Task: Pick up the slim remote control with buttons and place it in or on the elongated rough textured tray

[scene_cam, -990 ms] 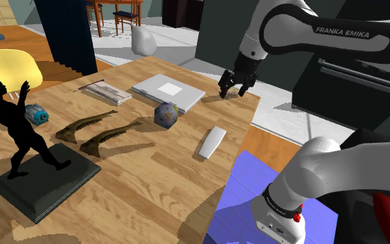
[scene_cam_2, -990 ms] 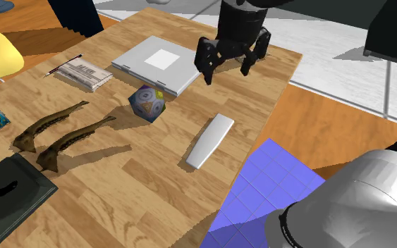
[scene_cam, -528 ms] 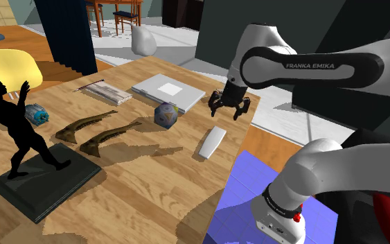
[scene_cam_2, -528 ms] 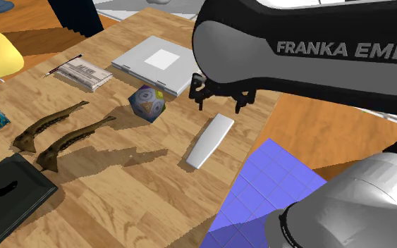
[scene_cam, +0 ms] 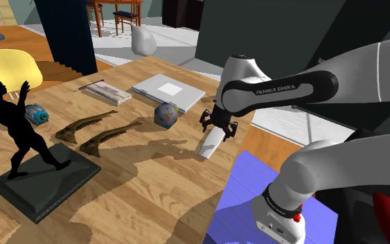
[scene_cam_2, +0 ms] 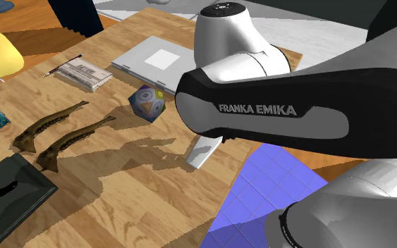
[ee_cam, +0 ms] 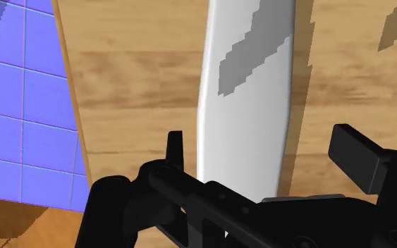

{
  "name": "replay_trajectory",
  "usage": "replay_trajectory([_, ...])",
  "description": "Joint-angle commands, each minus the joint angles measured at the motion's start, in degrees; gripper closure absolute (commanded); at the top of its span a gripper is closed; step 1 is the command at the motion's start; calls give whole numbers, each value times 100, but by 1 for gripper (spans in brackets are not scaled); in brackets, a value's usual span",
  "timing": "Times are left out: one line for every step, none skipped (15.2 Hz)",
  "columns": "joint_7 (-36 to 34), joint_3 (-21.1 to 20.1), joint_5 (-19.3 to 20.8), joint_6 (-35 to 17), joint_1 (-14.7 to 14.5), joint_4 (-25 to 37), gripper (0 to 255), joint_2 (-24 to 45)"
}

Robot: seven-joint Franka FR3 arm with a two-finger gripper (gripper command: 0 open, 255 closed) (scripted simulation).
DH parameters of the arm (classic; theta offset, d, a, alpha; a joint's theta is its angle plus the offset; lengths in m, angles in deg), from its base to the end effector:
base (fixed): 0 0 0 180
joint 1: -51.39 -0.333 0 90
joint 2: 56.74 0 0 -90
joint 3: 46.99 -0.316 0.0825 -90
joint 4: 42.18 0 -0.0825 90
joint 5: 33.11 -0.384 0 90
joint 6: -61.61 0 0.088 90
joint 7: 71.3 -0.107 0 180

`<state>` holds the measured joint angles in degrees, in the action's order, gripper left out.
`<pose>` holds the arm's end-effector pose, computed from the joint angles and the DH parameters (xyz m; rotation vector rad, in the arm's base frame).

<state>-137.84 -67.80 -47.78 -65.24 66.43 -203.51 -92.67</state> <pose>0.3340 0.0274 0.3651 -2.5197 1.8742 -0.0173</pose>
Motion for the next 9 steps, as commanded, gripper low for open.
replay_trajectory([-107,-76,-53,-264,22,-116,0,148])
replay_trajectory([-107,-97,-64,-371,24,-156,0,215])
replay_trajectory([-108,-118,-74,-480,26,-195,0,286])
replay_trajectory([-110,-140,-84,-591,29,-233,0,359])
replay_trajectory([-111,-162,-93,-703,33,-269,0,435])
replay_trajectory([-112,-174,-98,-768,36,-289,0,480])
replay_trajectory([-112,-174,-98,-766,35,-290,0,478])
replay_trajectory([-112,-174,-98,-767,35,-290,0,480])
replay_trajectory([-112,-174,-98,-767,35,-289,0,480])
